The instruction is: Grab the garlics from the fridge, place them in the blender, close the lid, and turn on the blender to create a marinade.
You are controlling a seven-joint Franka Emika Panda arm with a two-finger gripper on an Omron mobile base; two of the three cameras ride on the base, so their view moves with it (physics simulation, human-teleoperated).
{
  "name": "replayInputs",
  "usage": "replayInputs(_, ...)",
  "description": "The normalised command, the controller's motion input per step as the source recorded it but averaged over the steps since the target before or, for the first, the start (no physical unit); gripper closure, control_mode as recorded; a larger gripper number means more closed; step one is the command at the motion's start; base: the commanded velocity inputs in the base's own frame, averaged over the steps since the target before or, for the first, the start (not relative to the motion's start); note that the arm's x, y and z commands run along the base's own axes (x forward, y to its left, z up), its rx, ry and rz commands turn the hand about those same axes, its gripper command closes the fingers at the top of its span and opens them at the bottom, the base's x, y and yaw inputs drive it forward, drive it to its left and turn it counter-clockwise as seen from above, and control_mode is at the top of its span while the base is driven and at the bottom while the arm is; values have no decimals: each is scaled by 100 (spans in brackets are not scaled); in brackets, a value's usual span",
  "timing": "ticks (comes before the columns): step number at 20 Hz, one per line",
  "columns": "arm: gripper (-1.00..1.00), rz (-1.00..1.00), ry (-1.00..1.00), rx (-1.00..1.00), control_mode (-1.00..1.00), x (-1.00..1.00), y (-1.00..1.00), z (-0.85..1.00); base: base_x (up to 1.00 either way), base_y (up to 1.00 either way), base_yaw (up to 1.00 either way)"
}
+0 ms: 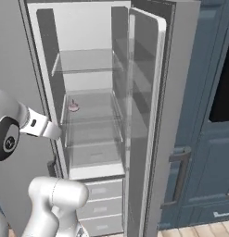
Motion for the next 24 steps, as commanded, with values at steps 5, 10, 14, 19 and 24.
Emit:
replayInputs(5, -100, 0, 0, 0, 100, 0, 0, 0, 33, -51, 32)
replayInputs(10, -100, 0, 0, 0, 100, 0, 0, 0, 20, -43, 27)
replayInputs(14, -100, 0, 0, 0, 100, 0, 0, 0, 27, -11, 28)
replayInputs(19, -100, 29, -8, 7, -100, 65, -46, 0, 0, 0, 0)
replayInputs(24, -100, 19, -1, 1, -100, 100, 1, -12, 0, 0, 0)
